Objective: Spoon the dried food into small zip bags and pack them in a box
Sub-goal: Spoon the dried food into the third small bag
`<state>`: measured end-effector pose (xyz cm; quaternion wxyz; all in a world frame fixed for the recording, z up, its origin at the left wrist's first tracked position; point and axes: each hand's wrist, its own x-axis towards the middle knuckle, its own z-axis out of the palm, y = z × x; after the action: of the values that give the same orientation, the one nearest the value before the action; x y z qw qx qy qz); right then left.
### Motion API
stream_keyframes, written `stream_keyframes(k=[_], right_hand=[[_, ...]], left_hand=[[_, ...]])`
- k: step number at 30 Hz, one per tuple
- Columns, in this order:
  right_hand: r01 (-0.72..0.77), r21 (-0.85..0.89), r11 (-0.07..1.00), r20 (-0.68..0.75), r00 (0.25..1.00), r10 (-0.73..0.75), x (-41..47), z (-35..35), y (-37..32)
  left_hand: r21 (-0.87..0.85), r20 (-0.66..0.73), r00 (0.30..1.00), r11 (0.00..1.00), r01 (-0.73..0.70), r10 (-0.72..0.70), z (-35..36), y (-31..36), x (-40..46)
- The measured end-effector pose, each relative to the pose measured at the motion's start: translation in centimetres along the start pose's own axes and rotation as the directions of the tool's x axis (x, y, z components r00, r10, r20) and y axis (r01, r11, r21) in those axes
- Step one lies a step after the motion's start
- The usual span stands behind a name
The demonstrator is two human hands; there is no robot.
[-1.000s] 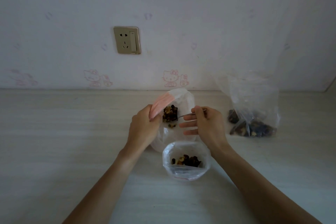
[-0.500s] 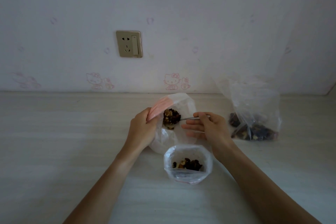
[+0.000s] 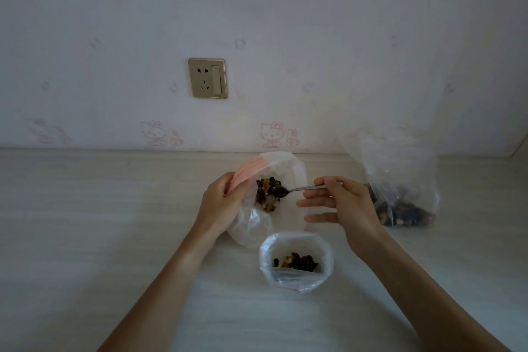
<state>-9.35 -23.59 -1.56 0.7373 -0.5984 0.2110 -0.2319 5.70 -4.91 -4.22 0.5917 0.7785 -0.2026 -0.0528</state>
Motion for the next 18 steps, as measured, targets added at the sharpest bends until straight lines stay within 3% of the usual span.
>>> stream_keyframes(k=[6, 11, 14, 18], right_hand=[[0.010, 0.009, 1.000, 0.012, 1.000, -0.010, -1.0, 0.0, -2.1], [0.032, 0.039, 0.999, 0.084, 0.996, -0.035, -2.8, -1.2, -4.1], [0.056, 0.035, 0.998, 0.137, 0.989, -0.061, -4.2, -2.3, -4.6], [0.057, 0.027, 0.998, 0.165, 0.984, -0.061, -6.2, -3.5, -3.8]], left_hand=[[0.012, -0.069, 0.997, 0.999, -0.041, 0.042, -1.1, 1.5, -0.8], [0.200, -0.150, 0.946, 0.946, -0.256, 0.287, -2.0, 2.5, -3.3], [0.311, -0.126, 0.895, 0.874, -0.374, 0.428, -2.3, 3.0, -5.6], [0.295, -0.022, 0.935, 0.896, -0.333, 0.354, -1.8, 3.5, -9.5]])
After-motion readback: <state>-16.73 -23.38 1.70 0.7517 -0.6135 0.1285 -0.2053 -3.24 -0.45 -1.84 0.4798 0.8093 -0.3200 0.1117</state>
